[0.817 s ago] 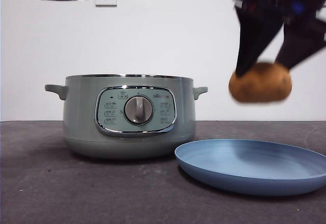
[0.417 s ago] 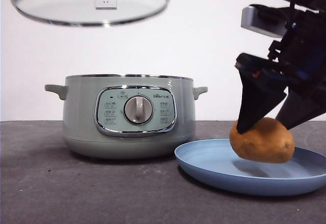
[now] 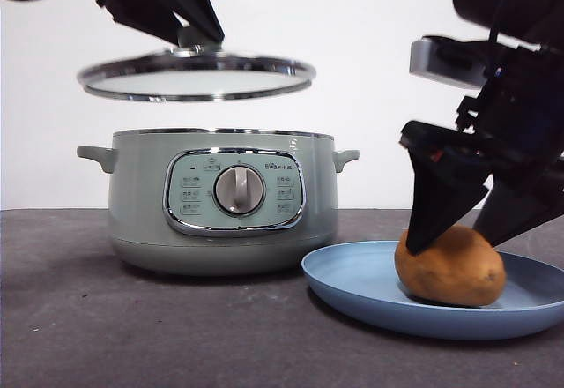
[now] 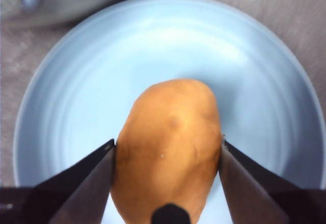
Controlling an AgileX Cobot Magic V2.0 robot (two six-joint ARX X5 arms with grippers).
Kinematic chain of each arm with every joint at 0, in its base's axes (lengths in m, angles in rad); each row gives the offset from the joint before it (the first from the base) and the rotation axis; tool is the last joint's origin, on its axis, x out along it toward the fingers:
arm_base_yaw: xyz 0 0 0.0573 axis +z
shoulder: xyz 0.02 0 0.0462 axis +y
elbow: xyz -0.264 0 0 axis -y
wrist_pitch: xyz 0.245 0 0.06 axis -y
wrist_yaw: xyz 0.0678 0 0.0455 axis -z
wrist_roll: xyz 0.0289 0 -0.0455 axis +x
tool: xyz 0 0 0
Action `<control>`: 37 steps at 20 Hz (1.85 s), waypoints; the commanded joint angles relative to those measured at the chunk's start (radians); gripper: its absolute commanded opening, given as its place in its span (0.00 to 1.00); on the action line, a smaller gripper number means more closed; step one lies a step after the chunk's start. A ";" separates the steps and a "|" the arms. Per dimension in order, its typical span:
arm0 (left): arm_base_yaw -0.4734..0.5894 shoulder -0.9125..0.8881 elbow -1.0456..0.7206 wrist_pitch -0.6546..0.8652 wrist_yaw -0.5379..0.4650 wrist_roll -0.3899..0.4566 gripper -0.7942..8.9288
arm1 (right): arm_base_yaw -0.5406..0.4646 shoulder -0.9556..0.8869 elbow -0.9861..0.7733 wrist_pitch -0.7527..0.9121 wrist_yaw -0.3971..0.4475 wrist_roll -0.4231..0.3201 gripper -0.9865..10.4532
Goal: Take the potato out from the steamer,put the potato on the plate,close the lid
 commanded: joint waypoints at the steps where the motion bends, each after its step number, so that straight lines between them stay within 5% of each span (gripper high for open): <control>1: -0.004 0.008 0.004 0.060 0.011 0.016 0.07 | 0.001 0.037 -0.011 -0.003 0.000 0.006 0.08; 4: -0.004 0.027 0.004 0.076 0.010 0.040 0.07 | 0.000 0.060 -0.011 -0.003 0.001 0.016 0.12; 8: -0.008 0.062 0.004 0.082 0.009 0.063 0.07 | 0.000 0.058 -0.011 0.012 0.000 0.059 0.55; 9: -0.009 0.071 0.004 0.086 0.010 0.065 0.07 | 0.001 0.057 -0.011 0.012 0.000 0.059 0.60; 37: -0.031 0.173 0.004 0.156 0.010 0.064 0.07 | 0.002 -0.221 -0.010 -0.031 -0.002 0.085 0.61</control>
